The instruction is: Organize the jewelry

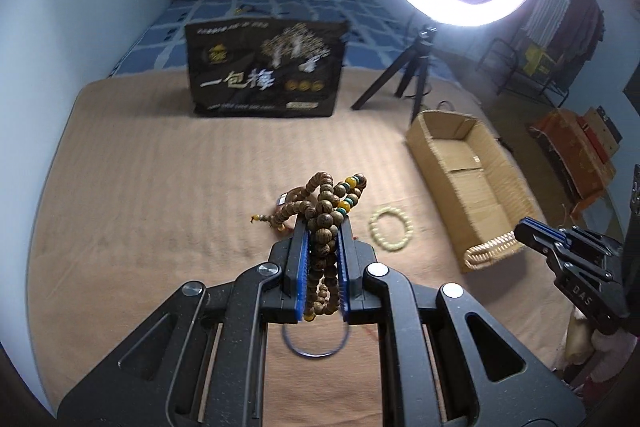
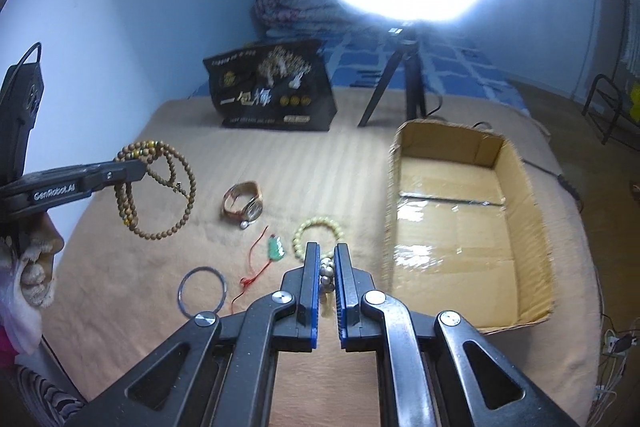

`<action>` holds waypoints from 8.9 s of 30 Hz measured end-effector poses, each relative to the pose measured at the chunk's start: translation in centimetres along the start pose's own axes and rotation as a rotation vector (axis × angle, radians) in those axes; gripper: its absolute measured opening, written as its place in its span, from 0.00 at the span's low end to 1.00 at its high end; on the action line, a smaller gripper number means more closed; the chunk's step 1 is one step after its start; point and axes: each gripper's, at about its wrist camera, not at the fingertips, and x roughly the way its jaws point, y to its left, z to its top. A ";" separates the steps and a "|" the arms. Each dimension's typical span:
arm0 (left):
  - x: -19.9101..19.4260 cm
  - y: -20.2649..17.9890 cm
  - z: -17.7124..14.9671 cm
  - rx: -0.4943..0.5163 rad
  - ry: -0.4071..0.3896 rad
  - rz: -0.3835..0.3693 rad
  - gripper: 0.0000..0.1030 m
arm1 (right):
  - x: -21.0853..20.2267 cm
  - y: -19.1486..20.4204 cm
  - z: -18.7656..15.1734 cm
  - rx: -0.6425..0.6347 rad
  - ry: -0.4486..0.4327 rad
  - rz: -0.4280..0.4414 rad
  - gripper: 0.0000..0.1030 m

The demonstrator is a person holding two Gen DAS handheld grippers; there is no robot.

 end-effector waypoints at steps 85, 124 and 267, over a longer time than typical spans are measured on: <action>15.3 -19.8 6.2 0.176 0.080 -0.093 0.52 | 3.4 -15.1 -0.3 0.206 0.088 -0.164 0.80; 4.2 -3.0 0.2 0.110 0.056 0.063 0.52 | 3.4 -5.5 1.8 0.150 0.050 0.039 0.71; 4.0 -13.1 -1.0 0.180 -0.008 -0.155 0.01 | -0.7 -11.6 3.2 0.116 -0.024 -0.063 0.03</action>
